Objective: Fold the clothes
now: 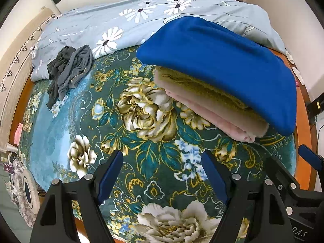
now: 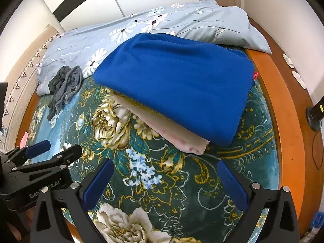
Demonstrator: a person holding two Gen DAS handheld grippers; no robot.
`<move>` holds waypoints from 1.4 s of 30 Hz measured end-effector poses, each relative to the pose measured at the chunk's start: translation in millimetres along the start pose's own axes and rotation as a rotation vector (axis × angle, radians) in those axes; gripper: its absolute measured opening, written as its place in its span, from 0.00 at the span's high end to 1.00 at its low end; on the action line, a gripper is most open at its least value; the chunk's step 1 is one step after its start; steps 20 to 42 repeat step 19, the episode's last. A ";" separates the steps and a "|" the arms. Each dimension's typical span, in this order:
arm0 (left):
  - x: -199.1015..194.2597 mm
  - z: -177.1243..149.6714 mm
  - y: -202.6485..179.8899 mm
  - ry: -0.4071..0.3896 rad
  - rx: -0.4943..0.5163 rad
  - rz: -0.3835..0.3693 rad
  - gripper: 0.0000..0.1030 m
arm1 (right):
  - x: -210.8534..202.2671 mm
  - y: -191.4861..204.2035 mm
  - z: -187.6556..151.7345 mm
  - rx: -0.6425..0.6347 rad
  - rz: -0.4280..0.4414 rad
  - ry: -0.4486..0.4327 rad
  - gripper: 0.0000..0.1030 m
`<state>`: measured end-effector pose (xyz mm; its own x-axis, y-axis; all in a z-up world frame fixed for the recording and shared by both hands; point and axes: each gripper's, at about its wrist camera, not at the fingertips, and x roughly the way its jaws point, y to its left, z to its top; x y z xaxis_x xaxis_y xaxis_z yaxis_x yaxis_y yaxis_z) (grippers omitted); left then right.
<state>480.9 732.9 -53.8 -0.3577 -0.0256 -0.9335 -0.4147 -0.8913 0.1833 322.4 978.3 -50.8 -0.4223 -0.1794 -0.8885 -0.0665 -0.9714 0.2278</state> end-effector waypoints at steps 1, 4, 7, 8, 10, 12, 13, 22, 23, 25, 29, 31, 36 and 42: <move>0.4 0.3 -0.1 0.002 0.000 -0.001 0.22 | 0.2 -0.1 0.1 0.000 -0.002 0.001 0.00; 1.6 0.9 0.0 0.007 -0.004 -0.004 0.22 | 0.6 -0.3 0.3 0.001 -0.008 0.003 0.00; 2.1 1.2 0.3 0.008 -0.006 -0.006 0.22 | 1.2 -1.1 0.4 0.004 -0.015 0.006 0.00; 2.2 1.1 0.4 0.008 -0.006 -0.006 0.22 | 1.1 -1.2 0.6 0.005 -0.017 0.006 0.00; 1.8 0.2 1.3 0.008 -0.005 -0.006 0.22 | 1.0 -1.2 1.1 0.004 -0.020 0.006 0.00; 1.9 0.4 1.9 0.009 -0.008 -0.009 0.22 | 0.5 -1.1 1.4 0.004 -0.023 0.004 0.00; 2.1 0.6 2.3 0.009 -0.010 -0.010 0.22 | 0.2 -1.0 1.3 0.004 -0.024 0.004 0.00; 2.5 0.9 3.8 0.012 -0.017 -0.014 0.22 | -0.5 -1.0 0.7 0.003 -0.031 0.004 0.00; 2.5 0.9 3.8 0.012 -0.017 -0.014 0.22 | -0.5 -1.0 0.7 0.003 -0.031 0.004 0.00; 2.5 0.9 3.8 0.012 -0.017 -0.014 0.22 | -0.5 -1.0 0.7 0.003 -0.031 0.004 0.00; 2.5 0.9 3.8 0.012 -0.017 -0.014 0.22 | -0.5 -1.0 0.7 0.003 -0.031 0.004 0.00; 2.5 0.9 3.8 0.012 -0.017 -0.014 0.22 | -0.5 -1.0 0.7 0.003 -0.031 0.004 0.00; 2.5 0.9 3.8 0.012 -0.017 -0.014 0.22 | -0.5 -1.0 0.7 0.003 -0.031 0.004 0.00; 2.5 0.9 3.8 0.012 -0.017 -0.014 0.22 | -0.5 -1.0 0.7 0.003 -0.031 0.004 0.00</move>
